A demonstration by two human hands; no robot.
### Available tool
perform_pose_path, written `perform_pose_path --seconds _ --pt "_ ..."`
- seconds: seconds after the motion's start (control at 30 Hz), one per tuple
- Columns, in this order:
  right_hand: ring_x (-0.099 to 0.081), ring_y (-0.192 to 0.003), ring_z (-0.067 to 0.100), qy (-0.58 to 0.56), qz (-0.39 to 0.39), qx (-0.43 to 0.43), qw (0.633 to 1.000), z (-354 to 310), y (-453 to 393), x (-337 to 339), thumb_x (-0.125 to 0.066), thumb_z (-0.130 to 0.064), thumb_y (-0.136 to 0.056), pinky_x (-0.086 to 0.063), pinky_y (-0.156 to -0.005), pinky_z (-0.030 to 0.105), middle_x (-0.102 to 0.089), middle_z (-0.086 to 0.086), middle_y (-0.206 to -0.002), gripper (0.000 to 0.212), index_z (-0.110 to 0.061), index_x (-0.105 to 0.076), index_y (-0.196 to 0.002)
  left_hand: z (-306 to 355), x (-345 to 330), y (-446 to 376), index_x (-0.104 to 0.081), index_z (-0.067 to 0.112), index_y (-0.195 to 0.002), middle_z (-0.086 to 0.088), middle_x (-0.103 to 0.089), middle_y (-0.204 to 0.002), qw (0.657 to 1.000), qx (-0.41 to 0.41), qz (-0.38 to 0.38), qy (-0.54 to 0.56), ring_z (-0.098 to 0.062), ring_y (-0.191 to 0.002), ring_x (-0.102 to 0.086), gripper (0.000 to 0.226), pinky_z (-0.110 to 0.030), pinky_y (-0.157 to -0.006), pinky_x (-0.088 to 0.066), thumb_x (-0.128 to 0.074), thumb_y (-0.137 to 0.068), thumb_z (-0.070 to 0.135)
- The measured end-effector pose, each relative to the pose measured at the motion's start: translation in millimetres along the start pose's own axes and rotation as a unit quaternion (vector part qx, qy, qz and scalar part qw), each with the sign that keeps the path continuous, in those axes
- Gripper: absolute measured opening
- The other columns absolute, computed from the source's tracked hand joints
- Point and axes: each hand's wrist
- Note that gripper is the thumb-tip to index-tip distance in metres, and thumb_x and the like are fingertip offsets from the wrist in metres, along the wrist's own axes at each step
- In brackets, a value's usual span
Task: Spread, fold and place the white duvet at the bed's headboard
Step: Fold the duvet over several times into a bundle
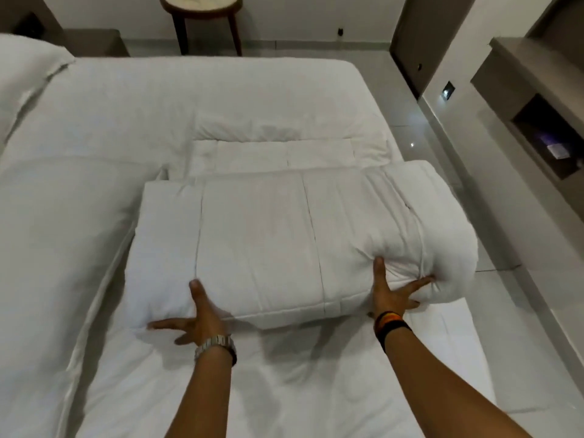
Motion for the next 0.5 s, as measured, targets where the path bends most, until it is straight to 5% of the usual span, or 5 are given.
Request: perform_pose_path --seconds 0.1,0.23,0.3,0.43,0.5 --pt "-0.011 -0.158 0.039 -0.03 0.044 -0.014 0.998 -15 -10 -35 -0.092 -0.065 -0.061 -0.02 -0.122 0.061 0.004 0.015 -0.174 0.149 -0.047 0.016 -0.162 10 -20 -29 0.023 0.052 -0.153 -0.021 0.001 -0.169 0.999 0.004 0.032 -0.018 -0.042 -0.151 -0.024 0.164 -0.068 -0.112 -0.024 -0.076 -0.029 0.094" --pt "-0.015 -0.158 0.034 -0.02 0.084 -0.035 0.996 -27 -22 -56 -0.098 -0.041 -0.067 -0.017 -0.123 0.054 0.003 0.017 -0.173 0.146 -0.035 0.009 -0.166 5 -32 -57 0.018 0.051 -0.155 -0.02 -0.01 -0.168 0.998 0.022 0.021 -0.047 -0.037 -0.145 -0.037 0.156 -0.065 -0.11 -0.032 -0.097 -0.05 0.056" --pt "-0.012 -0.158 0.031 -0.025 0.088 -0.03 0.995 -27 -22 -59 -0.096 -0.033 -0.072 -0.016 -0.124 0.048 0.007 0.015 -0.173 0.14 -0.033 0.006 -0.167 4 -35 -58 0.015 0.048 -0.158 -0.013 -0.012 -0.17 0.999 0.019 0.017 -0.031 -0.031 -0.144 -0.04 0.15 -0.062 -0.112 -0.033 -0.098 -0.06 0.039" --pt "-0.034 -0.148 0.025 -0.074 0.061 0.008 0.995 -16 -6 -40 -0.09 -0.017 -0.081 -0.025 -0.108 0.031 -0.017 0.008 -0.171 0.125 -0.031 -0.001 -0.168 5 -12 -39 0.011 0.04 -0.162 0.002 -0.012 -0.169 0.999 -0.043 0.005 -0.018 -0.027 -0.144 -0.037 0.141 -0.05 -0.116 -0.023 -0.094 -0.069 0.024" --pt "-0.034 -0.149 0.026 -0.089 0.047 0.017 0.995 -7 8 -20 -0.09 -0.014 -0.081 -0.026 -0.115 0.033 -0.019 0.008 -0.17 0.124 -0.029 -0.003 -0.168 5 10 -25 0.011 0.041 -0.161 0.002 -0.015 -0.167 0.999 -0.05 -0.003 -0.011 -0.027 -0.143 -0.038 0.139 -0.048 -0.116 -0.024 -0.093 -0.071 0.022"
Point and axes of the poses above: each hand's wrist, its own y-axis away from the middle knuckle, its own x-axis out of the back of the hand, z = x × y
